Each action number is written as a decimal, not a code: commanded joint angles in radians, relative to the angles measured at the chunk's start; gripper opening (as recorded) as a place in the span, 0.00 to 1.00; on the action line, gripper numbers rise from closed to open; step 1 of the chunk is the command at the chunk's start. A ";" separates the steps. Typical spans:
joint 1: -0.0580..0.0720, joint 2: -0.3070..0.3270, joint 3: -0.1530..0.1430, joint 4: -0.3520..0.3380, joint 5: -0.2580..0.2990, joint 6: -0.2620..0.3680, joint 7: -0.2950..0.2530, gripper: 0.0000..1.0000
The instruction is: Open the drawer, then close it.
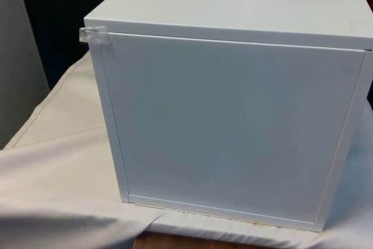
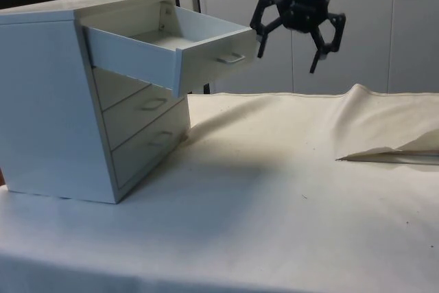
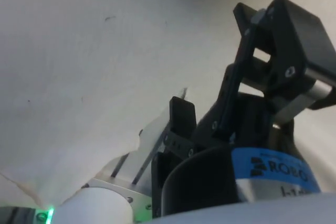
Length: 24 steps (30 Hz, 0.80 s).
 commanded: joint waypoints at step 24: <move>0.002 -0.028 0.008 -0.041 -0.071 -0.002 0.067 0.63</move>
